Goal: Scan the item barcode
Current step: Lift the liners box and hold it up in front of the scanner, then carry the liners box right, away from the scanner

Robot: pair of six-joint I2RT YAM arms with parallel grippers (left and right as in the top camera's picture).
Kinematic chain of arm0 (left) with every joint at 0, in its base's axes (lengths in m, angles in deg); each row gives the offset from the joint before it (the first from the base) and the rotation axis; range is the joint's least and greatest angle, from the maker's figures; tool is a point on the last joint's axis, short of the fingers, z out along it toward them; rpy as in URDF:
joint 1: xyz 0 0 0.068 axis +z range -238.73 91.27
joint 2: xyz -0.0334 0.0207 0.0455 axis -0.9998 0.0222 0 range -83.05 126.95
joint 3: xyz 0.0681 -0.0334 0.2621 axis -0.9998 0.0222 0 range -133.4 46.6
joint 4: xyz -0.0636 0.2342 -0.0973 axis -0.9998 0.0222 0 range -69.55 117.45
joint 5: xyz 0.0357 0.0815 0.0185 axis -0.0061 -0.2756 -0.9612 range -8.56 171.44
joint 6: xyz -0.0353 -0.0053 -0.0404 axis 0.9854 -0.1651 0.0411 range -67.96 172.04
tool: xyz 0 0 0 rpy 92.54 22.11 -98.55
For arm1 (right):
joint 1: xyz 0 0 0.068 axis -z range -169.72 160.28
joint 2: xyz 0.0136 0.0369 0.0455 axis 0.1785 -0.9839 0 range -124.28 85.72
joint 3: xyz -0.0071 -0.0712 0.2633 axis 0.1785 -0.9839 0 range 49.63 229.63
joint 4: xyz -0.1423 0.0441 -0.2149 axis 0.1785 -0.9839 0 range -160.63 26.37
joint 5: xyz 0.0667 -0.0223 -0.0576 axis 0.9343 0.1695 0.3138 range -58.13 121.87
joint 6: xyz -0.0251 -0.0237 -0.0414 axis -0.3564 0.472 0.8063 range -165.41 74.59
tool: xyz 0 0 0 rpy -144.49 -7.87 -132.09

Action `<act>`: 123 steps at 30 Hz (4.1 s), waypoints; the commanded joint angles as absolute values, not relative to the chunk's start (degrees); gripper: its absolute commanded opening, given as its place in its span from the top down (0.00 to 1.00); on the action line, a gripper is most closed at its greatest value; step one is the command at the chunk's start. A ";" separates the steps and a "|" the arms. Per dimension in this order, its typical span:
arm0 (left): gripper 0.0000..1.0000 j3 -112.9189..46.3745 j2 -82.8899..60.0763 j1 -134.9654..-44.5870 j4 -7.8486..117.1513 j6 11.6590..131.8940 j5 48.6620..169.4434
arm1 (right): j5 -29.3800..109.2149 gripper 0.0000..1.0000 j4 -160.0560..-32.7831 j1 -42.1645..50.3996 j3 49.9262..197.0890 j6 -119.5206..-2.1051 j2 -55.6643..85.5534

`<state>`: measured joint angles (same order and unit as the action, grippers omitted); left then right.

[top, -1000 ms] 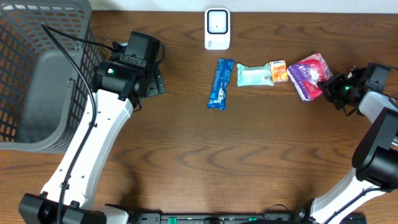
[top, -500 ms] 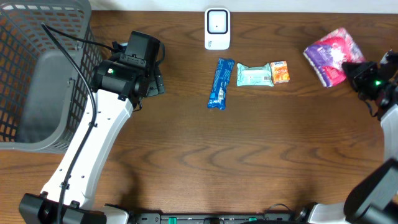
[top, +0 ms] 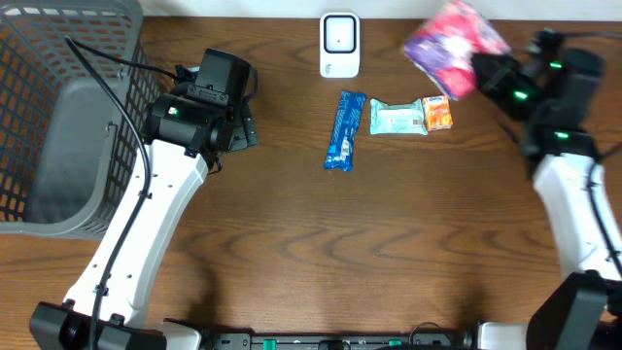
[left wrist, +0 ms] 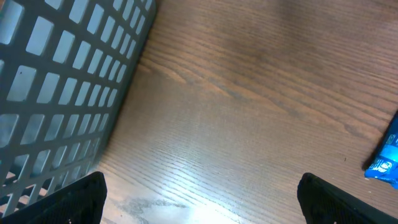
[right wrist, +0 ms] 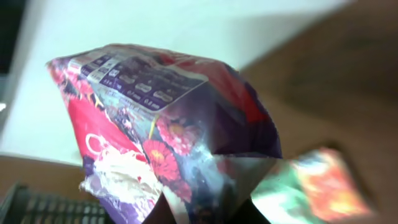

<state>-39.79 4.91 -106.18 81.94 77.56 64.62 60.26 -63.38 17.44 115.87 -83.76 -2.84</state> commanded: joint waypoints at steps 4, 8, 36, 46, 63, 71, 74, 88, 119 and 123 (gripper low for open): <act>0.02 -39.87 5.02 -106.05 82.11 78.06 64.25 | 38.44 0.99 -51.34 4.06 116.70 -91.87 -3.97; 0.02 -39.87 5.04 -106.05 82.09 78.06 64.25 | 35.29 0.99 -48.41 0.11 121.92 -94.78 -9.61; 0.02 -39.87 5.02 -106.05 82.11 78.06 64.25 | 50.18 0.99 -78.05 -3.24 165.11 -108.15 -48.45; 0.02 -39.87 5.02 -106.05 82.11 78.06 64.25 | 49.96 0.99 -79.99 -2.65 165.11 -107.91 -48.45; 0.02 -39.87 5.02 -106.05 82.11 78.06 64.25 | 52.36 0.99 -84.74 -2.01 165.13 -102.69 -47.21; 0.02 -39.87 5.02 -106.05 82.11 78.06 64.25 | 52.32 0.99 -86.07 2.66 165.13 -98.38 -41.13; 0.02 -39.87 5.02 -106.05 82.11 78.06 64.25 | 52.32 0.99 -88.91 6.75 165.13 -98.17 -38.53; 0.02 -39.87 5.02 -106.05 82.11 78.06 64.25 | 42.59 0.99 -113.50 33.79 164.85 -78.17 -36.56; 0.02 -39.87 5.02 -106.05 82.09 78.06 64.25 | 43.64 0.07 -96.91 66.27 148.63 -69.95 -37.92; 0.02 -39.87 5.02 -106.05 82.09 78.06 64.25 | 54.31 0.01 -97.52 66.66 148.63 -70.04 -37.92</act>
